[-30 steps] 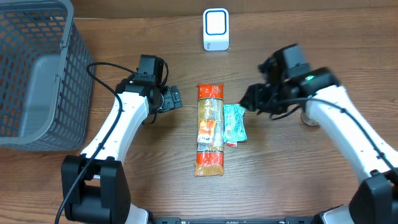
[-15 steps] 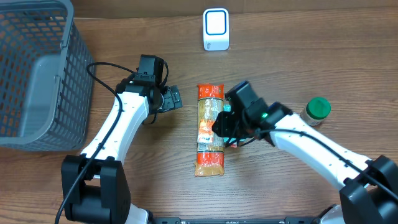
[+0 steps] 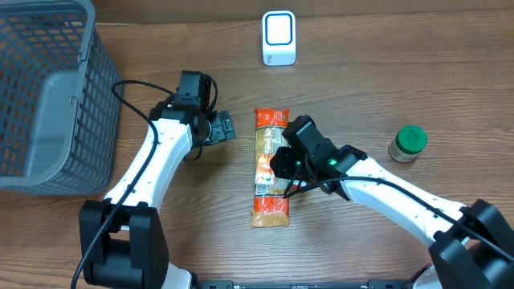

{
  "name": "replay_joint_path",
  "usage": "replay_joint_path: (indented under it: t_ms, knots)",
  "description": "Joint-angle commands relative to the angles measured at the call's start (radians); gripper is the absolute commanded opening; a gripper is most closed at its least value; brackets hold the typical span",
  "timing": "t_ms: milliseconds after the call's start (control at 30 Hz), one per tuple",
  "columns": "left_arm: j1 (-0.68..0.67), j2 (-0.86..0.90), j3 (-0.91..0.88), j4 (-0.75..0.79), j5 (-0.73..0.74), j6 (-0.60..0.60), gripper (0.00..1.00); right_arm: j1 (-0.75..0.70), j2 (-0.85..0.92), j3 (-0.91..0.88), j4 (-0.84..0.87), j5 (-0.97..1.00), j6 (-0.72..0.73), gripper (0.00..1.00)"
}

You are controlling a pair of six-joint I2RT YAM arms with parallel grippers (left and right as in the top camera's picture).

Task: Scan the item barcode
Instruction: 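Open the right gripper and move it left over the pasta pack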

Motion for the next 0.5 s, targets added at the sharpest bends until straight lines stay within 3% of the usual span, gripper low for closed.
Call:
replay_joint_path:
  t_ms: [0,133,467]
  knots:
    - [-0.001,-0.012,0.009,0.001,0.002,-0.004,1.00,0.012,0.052,-0.025,0.025,0.014,0.045,0.35]
    - [-0.001,-0.012,0.009,0.001,0.002,-0.004,1.00,0.013,0.076,-0.025,0.027,0.014,0.045,0.29]
    - [-0.001,-0.012,0.009,0.001,0.002,-0.004,1.00,0.013,0.076,-0.025,0.045,-0.025,0.045,0.28]
